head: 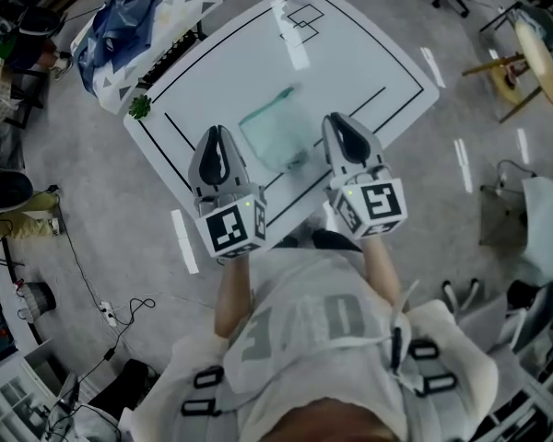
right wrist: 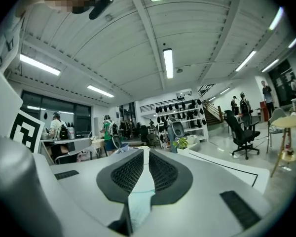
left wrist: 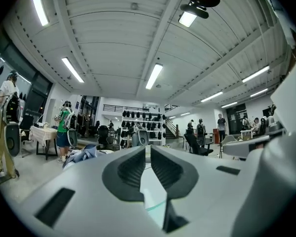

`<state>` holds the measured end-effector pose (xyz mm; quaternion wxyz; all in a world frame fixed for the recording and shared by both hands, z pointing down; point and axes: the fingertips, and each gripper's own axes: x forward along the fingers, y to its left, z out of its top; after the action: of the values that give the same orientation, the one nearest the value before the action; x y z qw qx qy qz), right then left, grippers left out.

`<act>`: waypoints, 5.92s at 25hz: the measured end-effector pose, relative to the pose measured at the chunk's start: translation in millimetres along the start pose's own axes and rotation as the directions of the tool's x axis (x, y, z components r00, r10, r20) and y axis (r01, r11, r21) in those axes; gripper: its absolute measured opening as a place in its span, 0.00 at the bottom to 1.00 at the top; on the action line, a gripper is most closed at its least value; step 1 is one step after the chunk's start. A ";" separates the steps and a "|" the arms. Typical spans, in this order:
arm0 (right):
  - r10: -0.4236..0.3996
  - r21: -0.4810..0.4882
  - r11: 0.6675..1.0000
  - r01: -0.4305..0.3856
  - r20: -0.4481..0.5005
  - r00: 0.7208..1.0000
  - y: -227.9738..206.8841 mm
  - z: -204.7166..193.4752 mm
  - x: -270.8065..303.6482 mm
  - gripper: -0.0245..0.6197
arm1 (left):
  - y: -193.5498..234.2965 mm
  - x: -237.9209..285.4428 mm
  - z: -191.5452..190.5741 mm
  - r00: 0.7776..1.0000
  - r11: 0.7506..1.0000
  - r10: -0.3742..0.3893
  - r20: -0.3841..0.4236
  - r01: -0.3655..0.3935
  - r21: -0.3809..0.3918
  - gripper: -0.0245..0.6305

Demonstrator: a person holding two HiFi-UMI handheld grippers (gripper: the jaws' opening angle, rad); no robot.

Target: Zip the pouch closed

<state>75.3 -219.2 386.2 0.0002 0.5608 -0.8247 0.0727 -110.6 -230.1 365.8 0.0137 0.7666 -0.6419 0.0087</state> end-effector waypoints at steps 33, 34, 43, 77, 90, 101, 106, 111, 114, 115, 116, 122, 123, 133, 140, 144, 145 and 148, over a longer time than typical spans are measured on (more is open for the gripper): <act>0.091 -0.327 0.874 -0.359 -0.617 0.782 -61.3 -161.8 157.2 0.43 | 5.9 14.7 -19.4 0.996 0.998 0.019 -0.090 -0.024 -0.057 0.35; 0.092 -0.328 0.867 -0.374 -0.633 0.768 -61.5 -168.2 160.7 0.43 | 8.9 14.9 -21.2 0.995 0.998 0.025 -0.096 -0.031 -0.058 0.35; 0.147 -0.270 0.832 -0.484 -0.736 0.661 -63.8 -203.0 182.4 0.42 | 23.4 20.9 -25.4 0.993 0.996 0.047 -0.104 -0.054 -0.064 0.35; 0.201 -0.350 0.849 -0.396 -0.479 0.854 -16.5 -80.2 153.8 0.06 | 12.5 19.6 -19.8 0.995 0.995 0.010 -0.097 -0.019 -0.098 0.35; 0.196 -0.504 0.834 -0.222 -0.106 0.975 18.6 38.9 98.9 0.06 | 1.9 5.5 14.7 0.999 0.981 -0.044 -0.018 0.040 -0.190 0.35; 0.198 -0.614 0.770 -0.173 -0.028 0.980 47.7 54.9 55.1 0.06 | -8.0 1.0 34.2 0.993 0.887 -0.114 0.031 0.116 -0.447 0.35; 0.231 -0.619 0.760 -0.200 -0.031 0.973 61.3 50.4 41.7 0.06 | -14.2 -1.2 29.3 0.987 0.853 -0.161 0.022 0.150 -0.499 0.35; 0.267 -0.640 0.734 -0.226 -0.034 0.963 75.1 50.8 34.9 0.06 | -23.7 -0.6 33.7 0.969 0.755 -0.239 0.057 0.223 -0.617 0.35; 0.295 -0.654 0.715 -0.246 -0.037 0.955 84.2 51.2 30.0 0.06 | -32.2 -1.0 39.1 0.949 0.639 -0.300 0.097 0.276 -0.718 0.35; 0.304 -0.660 0.708 -0.252 -0.037 0.952 87.2 51.2 28.5 0.06 | -34.8 -1.5 41.6 0.942 0.594 -0.318 0.107 0.286 -0.752 0.35; 0.313 -0.665 0.701 -0.257 -0.038 0.949 90.0 51.1 27.2 0.06 | -37.4 -1.9 43.9 0.936 0.545 -0.333 0.114 0.290 -0.787 0.35; 0.359 -0.698 0.656 -0.288 -0.047 0.932 104.4 48.4 20.0 0.06 | -50.3 -3.5 53.9 0.896 0.237 -0.384 0.224 0.330 -0.914 0.35; 0.365 -0.701 0.652 -0.289 -0.044 0.930 105.9 48.7 18.9 0.06 | -50.7 -3.9 54.6 0.892 0.208 -0.387 0.236 0.334 -0.919 0.35; 0.386 -0.707 0.636 -0.309 -0.056 0.921 109.6 46.1 10.4 0.06 | -55.6 -6.9 52.8 0.880 0.066 -0.393 0.267 0.317 -0.946 0.27; 0.381 -0.711 0.631 -0.311 -0.066 0.922 107.8 43.6 6.5 0.06 | -55.5 -6.6 47.6 0.886 0.076 -0.399 0.235 0.287 -0.955 0.13; 0.378 -0.711 0.632 -0.309 -0.065 0.924 107.1 41.5 4.7 0.06 | -58.0 -7.8 48.6 0.872 0.062 -0.423 0.246 0.299 -0.952 0.12; 0.378 -0.716 0.627 -0.307 -0.066 0.924 107.1 41.2 4.4 0.06 | -59.8 -7.9 50.0 0.865 0.056 -0.434 0.252 0.305 -0.951 0.12; 0.374 -0.725 0.622 -0.296 -0.056 0.926 107.1 42.1 4.0 0.06 | -62.2 -5.8 47.7 0.867 0.073 -0.443 0.228 0.288 -0.955 0.07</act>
<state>-21.9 -189.4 332.0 0.1657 0.3544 -0.8746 -0.2863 -50.6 -215.0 317.3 0.5366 0.7113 -0.2812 -0.3565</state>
